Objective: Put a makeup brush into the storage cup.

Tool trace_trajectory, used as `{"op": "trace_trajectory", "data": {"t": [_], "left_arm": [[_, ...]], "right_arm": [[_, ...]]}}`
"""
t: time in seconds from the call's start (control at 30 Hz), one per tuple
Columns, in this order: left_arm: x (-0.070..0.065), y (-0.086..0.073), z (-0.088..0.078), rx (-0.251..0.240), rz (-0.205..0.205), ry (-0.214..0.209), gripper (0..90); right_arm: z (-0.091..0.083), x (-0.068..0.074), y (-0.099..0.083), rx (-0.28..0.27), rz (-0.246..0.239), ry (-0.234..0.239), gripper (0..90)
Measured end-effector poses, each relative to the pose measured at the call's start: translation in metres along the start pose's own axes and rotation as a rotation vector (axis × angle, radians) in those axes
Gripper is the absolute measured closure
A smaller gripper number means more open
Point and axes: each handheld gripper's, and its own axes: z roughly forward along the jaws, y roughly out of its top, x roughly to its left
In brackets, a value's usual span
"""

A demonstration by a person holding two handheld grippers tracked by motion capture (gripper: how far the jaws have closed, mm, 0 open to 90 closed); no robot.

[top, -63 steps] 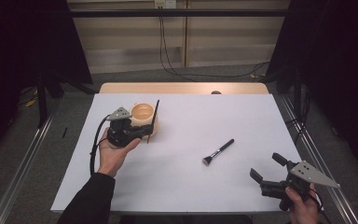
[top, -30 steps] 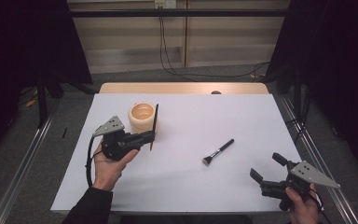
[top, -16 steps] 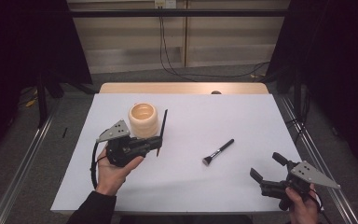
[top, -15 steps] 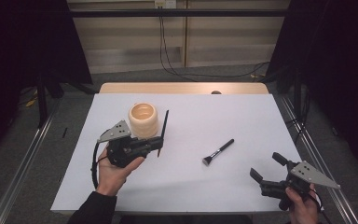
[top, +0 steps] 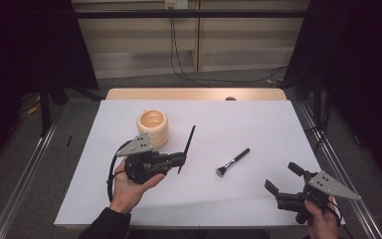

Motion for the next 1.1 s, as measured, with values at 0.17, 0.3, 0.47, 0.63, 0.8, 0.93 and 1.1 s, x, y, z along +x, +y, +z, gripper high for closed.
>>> {"op": "trace_trajectory", "data": {"t": [0.17, 0.3, 0.47, 0.63, 0.8, 0.93, 1.1], "left_arm": [[-0.001, 0.003, 0.003, 0.034, 0.011, 0.000, 84.1], [-0.002, 0.006, 0.005, 0.059, 0.015, -0.013, 84.1], [-0.002, 0.007, 0.011, 0.117, 0.008, -0.033, 84.1], [-0.001, 0.009, 0.015, 0.170, 0.014, -0.042, 84.1], [-0.002, 0.013, 0.017, 0.228, 0.038, -0.049, 84.1], [-0.003, 0.017, 0.020, 0.290, 0.058, -0.035, 84.1], [-0.004, 0.019, 0.022, 0.346, 0.071, -0.050, 84.1]], "right_arm": [[0.003, 0.003, 0.001, -0.007, -0.039, 0.012, 0.0], [0.007, 0.007, 0.002, 0.003, -0.056, 0.044, 0.0], [0.009, 0.010, 0.004, 0.025, -0.074, 0.104, 0.0], [0.012, 0.011, 0.007, 0.036, -0.071, 0.130, 0.0], [0.014, 0.012, 0.011, 0.044, -0.080, 0.160, 0.0], [0.016, 0.013, 0.013, 0.076, -0.079, 0.211, 0.2], [0.020, 0.015, 0.016, 0.091, -0.101, 0.226, 0.9]]}}
